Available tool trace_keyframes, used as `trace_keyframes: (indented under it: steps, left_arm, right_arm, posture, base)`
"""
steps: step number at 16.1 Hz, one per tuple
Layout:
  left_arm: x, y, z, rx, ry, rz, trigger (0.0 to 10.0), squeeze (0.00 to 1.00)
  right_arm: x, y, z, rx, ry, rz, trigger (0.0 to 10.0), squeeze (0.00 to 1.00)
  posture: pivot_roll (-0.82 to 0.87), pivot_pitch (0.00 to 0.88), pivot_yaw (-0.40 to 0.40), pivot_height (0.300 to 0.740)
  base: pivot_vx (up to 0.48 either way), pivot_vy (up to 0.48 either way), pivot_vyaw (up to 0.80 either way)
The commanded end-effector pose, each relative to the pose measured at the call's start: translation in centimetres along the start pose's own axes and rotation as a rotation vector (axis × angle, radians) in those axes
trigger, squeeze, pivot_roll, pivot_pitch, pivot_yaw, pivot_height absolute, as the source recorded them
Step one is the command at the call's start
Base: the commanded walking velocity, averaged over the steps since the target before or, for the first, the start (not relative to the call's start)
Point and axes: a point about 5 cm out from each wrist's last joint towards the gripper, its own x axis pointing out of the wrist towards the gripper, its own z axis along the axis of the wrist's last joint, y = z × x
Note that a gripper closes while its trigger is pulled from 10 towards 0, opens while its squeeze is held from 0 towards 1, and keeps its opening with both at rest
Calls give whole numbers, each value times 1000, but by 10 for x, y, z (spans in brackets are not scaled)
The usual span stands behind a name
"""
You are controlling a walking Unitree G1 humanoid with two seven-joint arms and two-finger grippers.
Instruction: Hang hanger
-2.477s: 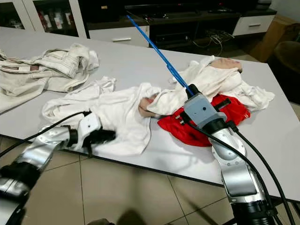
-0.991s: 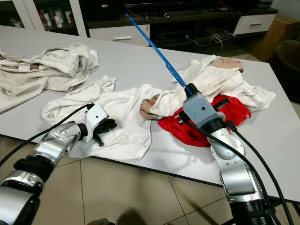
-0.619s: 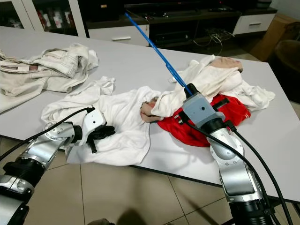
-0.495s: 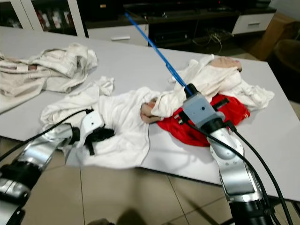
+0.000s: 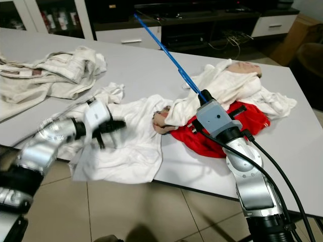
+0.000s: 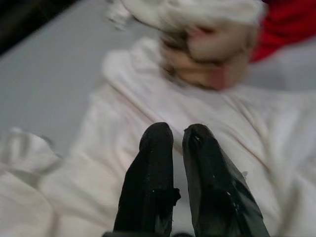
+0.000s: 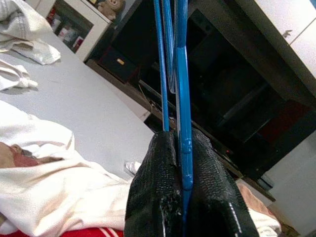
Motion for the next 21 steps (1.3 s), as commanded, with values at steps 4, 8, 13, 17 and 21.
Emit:
trace_keyframes:
  steps: [4, 8, 13, 17, 21]
  left_arm:
    - [6, 23, 2, -148, -25, 252, 10000, 0]
    - [12, 25, 6, -276, -116, 375, 10000, 0]
    - [32, -8, -3, -225, -45, 195, 10000, 0]
    - [48, -38, 12, -215, -149, -7, 10000, 1000]
    - [56, -49, 7, -265, -171, 80, 10000, 0]
  right_arm:
    - [2, -2, 4, -1, -13, -18, 10000, 0]
    - [-3, 1, 3, 51, -6, -33, 10000, 0]
    - [-3, -2, 2, 37, 0, -49, 10000, 0]
    - [-3, -2, 5, 37, -6, -64, 10000, 0]
    - [-7, -3, 2, 35, 6, -77, 10000, 0]
  posture:
    - [-9, 0, 17, 723]
    - [-10, 4, 19, 723]
    - [-6, 12, 22, 723]
    - [-11, 14, 25, 723]
    - [-17, 15, 25, 723]
  base:
    - [0, 0, 0]
    - [0, 0, 0]
    - [0, 0, 0]
    - [0, 0, 0]
    - [0, 0, 0]
